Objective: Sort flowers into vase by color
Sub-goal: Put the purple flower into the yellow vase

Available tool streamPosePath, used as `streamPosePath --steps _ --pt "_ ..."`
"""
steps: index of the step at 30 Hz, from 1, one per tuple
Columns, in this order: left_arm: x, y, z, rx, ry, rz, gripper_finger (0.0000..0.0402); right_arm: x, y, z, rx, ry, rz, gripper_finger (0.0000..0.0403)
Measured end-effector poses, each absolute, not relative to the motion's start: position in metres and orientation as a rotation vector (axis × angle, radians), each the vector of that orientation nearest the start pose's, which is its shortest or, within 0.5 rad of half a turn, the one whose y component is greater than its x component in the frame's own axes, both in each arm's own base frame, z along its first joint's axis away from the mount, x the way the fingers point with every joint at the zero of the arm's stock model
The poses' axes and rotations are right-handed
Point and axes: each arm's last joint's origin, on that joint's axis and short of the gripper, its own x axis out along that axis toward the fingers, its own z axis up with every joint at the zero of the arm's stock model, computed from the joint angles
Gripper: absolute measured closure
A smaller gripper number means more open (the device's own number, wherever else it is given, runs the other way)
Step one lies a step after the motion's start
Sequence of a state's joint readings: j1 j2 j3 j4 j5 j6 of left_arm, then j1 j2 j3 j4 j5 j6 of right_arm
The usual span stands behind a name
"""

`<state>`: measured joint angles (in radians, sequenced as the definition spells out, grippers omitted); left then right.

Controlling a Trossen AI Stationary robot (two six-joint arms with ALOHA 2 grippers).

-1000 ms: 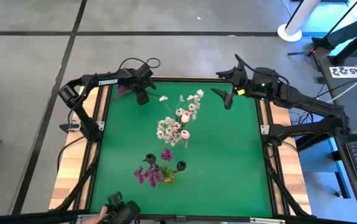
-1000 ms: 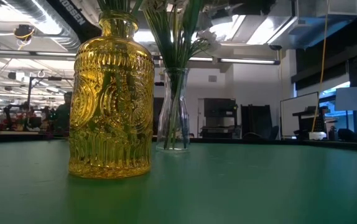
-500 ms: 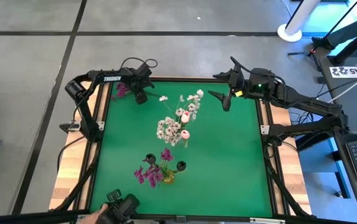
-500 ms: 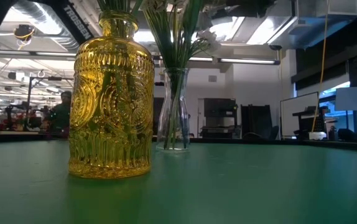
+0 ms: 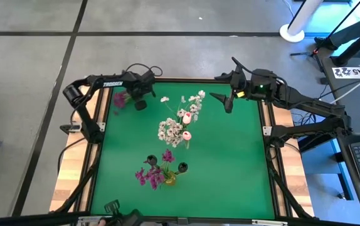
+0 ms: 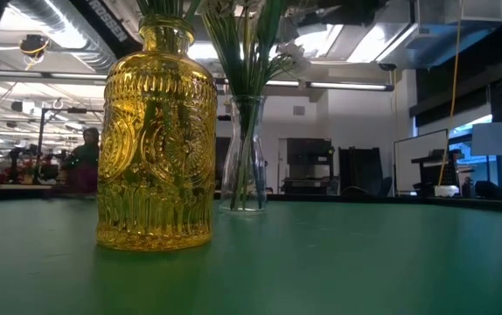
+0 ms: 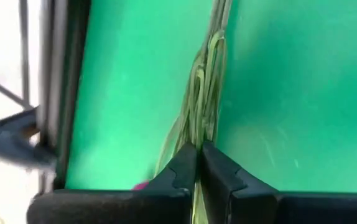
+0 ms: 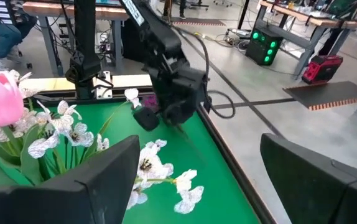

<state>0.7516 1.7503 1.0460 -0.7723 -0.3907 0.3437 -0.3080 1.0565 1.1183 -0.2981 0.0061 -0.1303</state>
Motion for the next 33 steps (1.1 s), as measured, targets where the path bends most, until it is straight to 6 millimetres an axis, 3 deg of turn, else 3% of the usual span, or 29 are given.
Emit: streamPosePath --steps 5,13,19,23,28,33 --pt "0.21 0.194 0.191 -0.015 1.654 0.674 0.0397 0.214 -0.068 0.384 -0.055 0.271 -0.299 0.0072" --pt "0.196 0.147 0.288 -0.023 1.54 0.731 0.0399 0.217 -0.065 0.392 -0.037 0.173 -0.184 0.0072" --pt "0.18 0.104 0.363 -0.075 1.337 0.744 0.04 0.221 -0.06 0.414 -0.038 -0.066 -0.055 0.0072" --pt "0.176 0.078 0.402 -0.163 1.149 0.651 0.0401 0.237 -0.046 0.414 -0.087 -0.087 -0.005 0.0072" --pt "0.176 0.055 0.435 -0.28 0.974 0.564 0.0401 0.263 -0.022 0.429 -0.219 -0.035 0.009 0.0072" --pt "0.175 0.042 0.443 -0.351 0.956 0.514 0.0401 0.293 0.004 0.445 -0.39 0.093 -0.044 0.0072"
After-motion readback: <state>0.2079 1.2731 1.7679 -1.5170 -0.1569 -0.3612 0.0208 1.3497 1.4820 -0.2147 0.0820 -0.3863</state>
